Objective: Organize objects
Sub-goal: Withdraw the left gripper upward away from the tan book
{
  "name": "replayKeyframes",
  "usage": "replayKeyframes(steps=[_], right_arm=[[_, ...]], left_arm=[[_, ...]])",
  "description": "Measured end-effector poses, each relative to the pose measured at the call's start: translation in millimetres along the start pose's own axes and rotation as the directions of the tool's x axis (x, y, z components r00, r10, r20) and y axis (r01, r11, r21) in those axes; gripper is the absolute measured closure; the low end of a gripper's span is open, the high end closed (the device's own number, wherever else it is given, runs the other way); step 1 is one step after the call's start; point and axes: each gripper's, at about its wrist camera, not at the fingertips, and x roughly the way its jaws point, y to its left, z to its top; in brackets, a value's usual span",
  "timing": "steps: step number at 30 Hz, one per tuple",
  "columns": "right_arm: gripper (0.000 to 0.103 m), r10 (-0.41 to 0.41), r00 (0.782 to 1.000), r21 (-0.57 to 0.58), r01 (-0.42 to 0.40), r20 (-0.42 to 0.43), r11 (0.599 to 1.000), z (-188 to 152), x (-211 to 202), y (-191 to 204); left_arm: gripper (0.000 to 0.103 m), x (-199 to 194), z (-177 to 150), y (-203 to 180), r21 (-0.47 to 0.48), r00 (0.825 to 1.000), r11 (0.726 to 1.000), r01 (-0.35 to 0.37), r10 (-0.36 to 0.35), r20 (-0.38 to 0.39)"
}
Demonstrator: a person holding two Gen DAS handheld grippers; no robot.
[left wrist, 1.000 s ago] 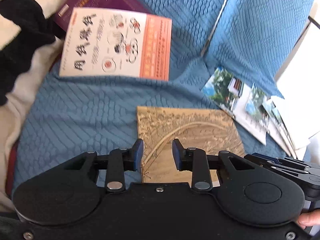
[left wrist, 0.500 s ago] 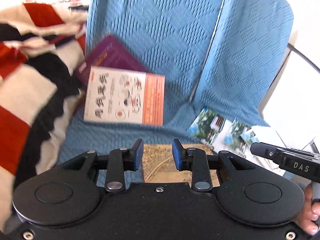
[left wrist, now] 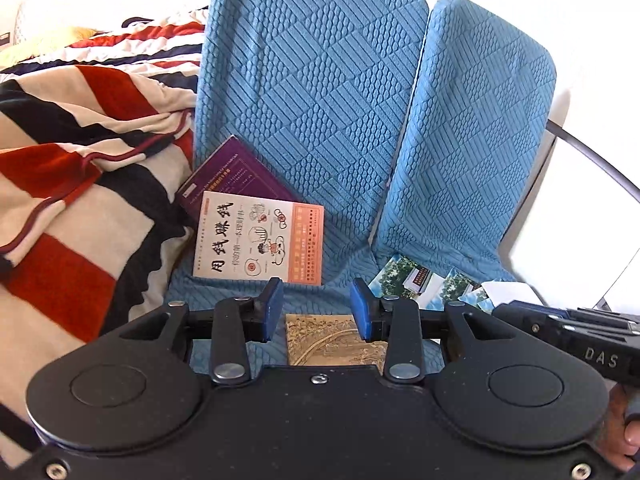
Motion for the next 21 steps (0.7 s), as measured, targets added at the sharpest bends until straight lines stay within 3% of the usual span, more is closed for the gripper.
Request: replayKeyframes(steps=[1, 9, 11, 13, 15, 18, 21], right_arm=[[0.079, -0.003, 1.000, -0.005, 0.003, 0.001, 1.000, -1.5, -4.0, 1.7], [0.074, -0.047, 0.999, -0.020, 0.047, 0.022, 0.999, -10.9, -25.2, 4.9], [0.065, -0.054, 0.998, -0.019, 0.055, 0.024, 0.998, -12.5, -28.3, 5.9], [0.036, -0.061, 0.998, -0.024, 0.062, 0.027, 0.998, -14.0, -30.8, 7.4], [0.012, -0.056, 0.998, -0.031, 0.057, 0.040, 0.998, -16.4, -32.4, 8.1], [0.005, -0.058, 0.998, -0.046, 0.058, 0.002, 0.997, -18.3, -27.6, 8.3], [0.005, -0.071, 0.997, -0.058, 0.069, -0.026, 0.996, -19.7, -25.0, 9.5]], left_arm=[[0.067, -5.9, -1.7, -0.6, -0.005, 1.000, 1.000, -0.004, 0.005, 0.005], [0.031, -39.1, -13.5, 4.0, -0.038, 0.999, 0.999, -0.029, 0.030, 0.037], [0.020, -44.8, -16.1, 3.9, -0.037, 0.999, 0.999, -0.024, 0.026, 0.040], [0.016, -50.6, -18.7, 2.5, -0.026, 0.998, 0.999, -0.033, 0.034, 0.050], [0.003, -56.1, -21.7, 0.4, -0.016, 0.996, 0.999, -0.052, 0.053, 0.076], [0.000, -60.4, -23.8, 0.5, -0.036, 0.989, 0.994, -0.100, 0.103, 0.109], [0.000, -63.1, -23.6, 5.1, -0.057, 0.985, 0.991, -0.124, 0.130, 0.114]])
